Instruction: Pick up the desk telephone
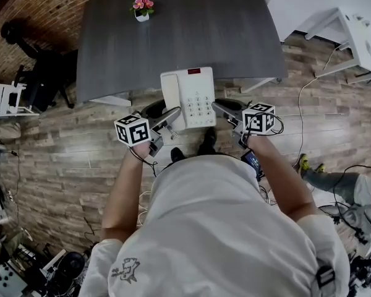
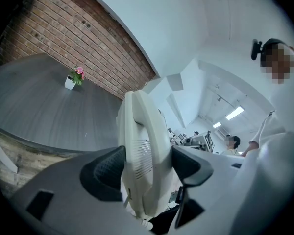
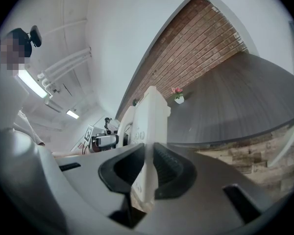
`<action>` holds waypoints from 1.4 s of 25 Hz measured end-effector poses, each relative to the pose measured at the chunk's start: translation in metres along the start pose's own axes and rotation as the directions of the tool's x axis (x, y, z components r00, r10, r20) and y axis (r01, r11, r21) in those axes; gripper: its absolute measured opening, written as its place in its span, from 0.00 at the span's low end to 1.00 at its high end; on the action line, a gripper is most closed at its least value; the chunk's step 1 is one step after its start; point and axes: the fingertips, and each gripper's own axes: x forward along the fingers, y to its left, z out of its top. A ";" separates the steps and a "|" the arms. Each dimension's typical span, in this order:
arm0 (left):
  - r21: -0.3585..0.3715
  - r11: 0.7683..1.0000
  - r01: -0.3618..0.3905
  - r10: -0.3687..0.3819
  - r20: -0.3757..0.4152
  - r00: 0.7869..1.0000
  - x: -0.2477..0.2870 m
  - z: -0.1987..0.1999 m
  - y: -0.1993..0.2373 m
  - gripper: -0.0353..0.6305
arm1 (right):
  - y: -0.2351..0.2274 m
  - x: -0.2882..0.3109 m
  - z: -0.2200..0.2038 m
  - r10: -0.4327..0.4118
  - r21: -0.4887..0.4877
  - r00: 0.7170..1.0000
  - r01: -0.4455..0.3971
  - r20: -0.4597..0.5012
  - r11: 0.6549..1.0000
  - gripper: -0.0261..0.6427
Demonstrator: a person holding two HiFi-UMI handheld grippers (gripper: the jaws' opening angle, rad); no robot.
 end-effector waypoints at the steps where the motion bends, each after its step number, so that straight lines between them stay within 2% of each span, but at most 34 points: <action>1: 0.005 1.000 0.001 -0.001 -0.002 1.000 -0.007 -0.002 0.000 0.53 | 0.005 0.003 -0.004 -0.001 -0.002 1.000 0.001 0.002 1.000 0.13; 10: 0.043 0.999 0.018 -0.017 -0.015 1.000 -0.069 -0.019 -0.001 0.53 | 0.056 0.025 -0.042 -0.020 -0.002 0.999 0.020 0.027 1.000 0.13; 17: 0.065 0.997 0.048 -0.048 -0.010 0.999 -0.154 -0.034 0.022 0.53 | 0.118 0.080 -0.082 -0.039 -0.010 0.998 0.040 0.048 0.999 0.13; 35: 0.050 0.998 0.036 -0.036 -0.004 0.999 -0.164 -0.035 0.025 0.53 | 0.123 0.087 -0.090 -0.031 -0.003 0.999 0.031 0.045 1.000 0.13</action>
